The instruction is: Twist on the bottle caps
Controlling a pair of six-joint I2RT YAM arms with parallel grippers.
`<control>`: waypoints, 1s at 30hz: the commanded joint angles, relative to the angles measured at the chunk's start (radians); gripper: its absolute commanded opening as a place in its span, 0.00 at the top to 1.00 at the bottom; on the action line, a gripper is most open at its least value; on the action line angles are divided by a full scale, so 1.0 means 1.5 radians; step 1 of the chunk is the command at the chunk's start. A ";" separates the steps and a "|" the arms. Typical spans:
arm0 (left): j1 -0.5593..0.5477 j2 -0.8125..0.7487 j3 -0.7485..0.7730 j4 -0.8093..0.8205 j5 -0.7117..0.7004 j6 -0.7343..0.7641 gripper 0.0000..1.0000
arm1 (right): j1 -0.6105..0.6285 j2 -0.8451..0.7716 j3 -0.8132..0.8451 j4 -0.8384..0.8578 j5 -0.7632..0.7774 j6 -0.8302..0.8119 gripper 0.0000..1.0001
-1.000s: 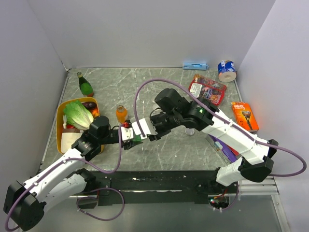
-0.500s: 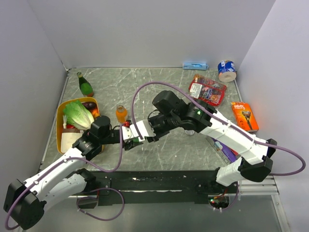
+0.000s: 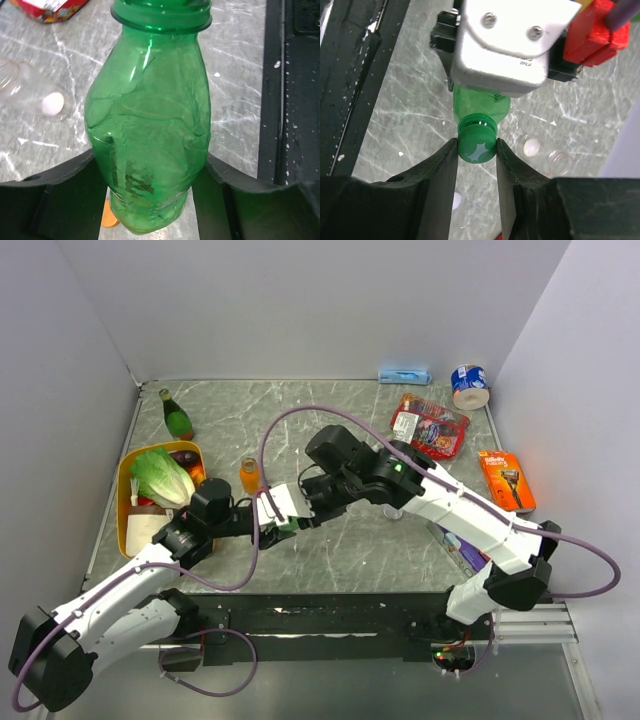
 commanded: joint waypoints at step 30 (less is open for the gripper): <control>-0.033 -0.024 -0.024 0.258 -0.291 -0.120 0.99 | -0.107 0.204 0.198 -0.111 -0.061 0.412 0.71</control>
